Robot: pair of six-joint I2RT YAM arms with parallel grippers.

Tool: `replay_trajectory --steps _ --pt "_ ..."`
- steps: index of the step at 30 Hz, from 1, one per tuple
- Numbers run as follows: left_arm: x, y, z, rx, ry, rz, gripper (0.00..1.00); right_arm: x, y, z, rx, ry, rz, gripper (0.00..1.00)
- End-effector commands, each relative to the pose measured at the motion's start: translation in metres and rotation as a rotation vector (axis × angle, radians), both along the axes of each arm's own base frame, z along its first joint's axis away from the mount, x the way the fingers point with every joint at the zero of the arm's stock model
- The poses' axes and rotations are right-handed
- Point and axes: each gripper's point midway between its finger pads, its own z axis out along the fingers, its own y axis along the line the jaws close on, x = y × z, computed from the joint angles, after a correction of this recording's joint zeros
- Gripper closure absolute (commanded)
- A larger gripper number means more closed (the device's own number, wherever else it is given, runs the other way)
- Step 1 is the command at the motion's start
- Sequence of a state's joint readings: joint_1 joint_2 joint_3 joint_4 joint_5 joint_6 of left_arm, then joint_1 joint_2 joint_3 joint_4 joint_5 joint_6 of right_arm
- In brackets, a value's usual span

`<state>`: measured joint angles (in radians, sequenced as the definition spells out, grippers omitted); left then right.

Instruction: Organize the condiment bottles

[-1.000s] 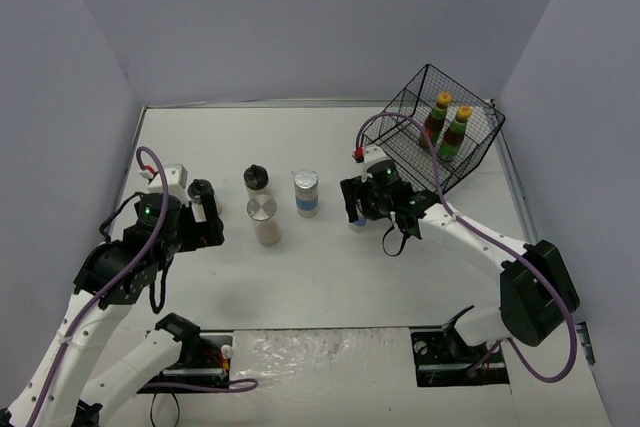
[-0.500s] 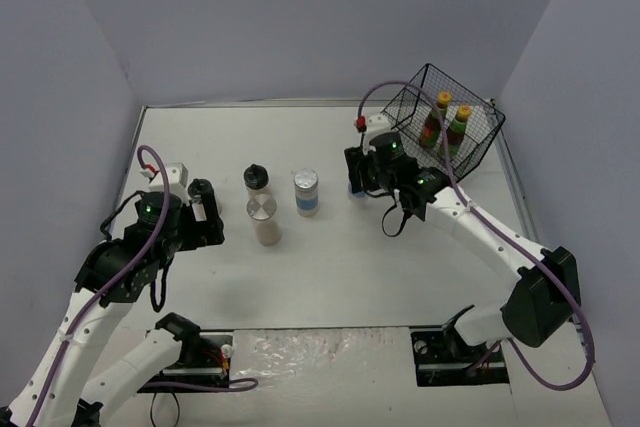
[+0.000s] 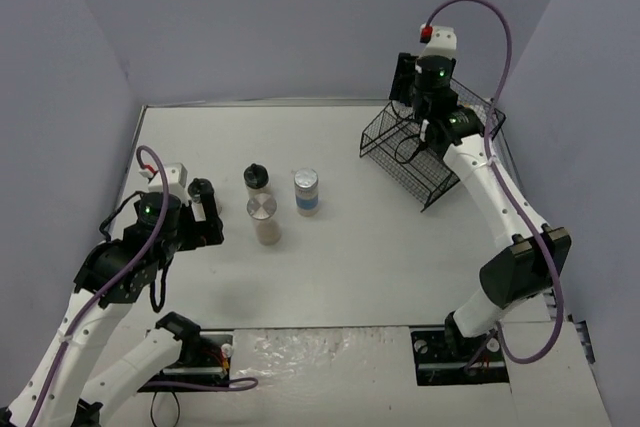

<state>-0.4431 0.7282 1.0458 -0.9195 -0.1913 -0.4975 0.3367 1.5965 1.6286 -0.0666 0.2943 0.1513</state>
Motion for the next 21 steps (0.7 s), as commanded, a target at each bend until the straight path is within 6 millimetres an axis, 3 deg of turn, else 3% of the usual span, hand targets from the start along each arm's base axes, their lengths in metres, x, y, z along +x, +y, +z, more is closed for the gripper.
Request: replay_trajectory --steps 1,8,16,21 --pt "0.001 0.005 0.02 -0.007 -0.065 0.021 0.03 0.033 -0.013 0.019 0.056 -0.114 -0.097 1.0" --pt "-0.005 0.013 0.019 0.006 -0.068 0.04 0.03 0.053 -0.043 -0.014 0.092 -0.104 -0.196 1.0" --pt "-0.004 0.014 0.017 0.009 -0.067 0.056 0.03 0.053 -0.057 -0.02 0.095 -0.109 -0.225 1.0" --pt "-0.001 0.012 0.017 0.005 -0.064 0.055 0.03 0.057 -0.063 -0.047 0.101 -0.052 -0.233 1.0"
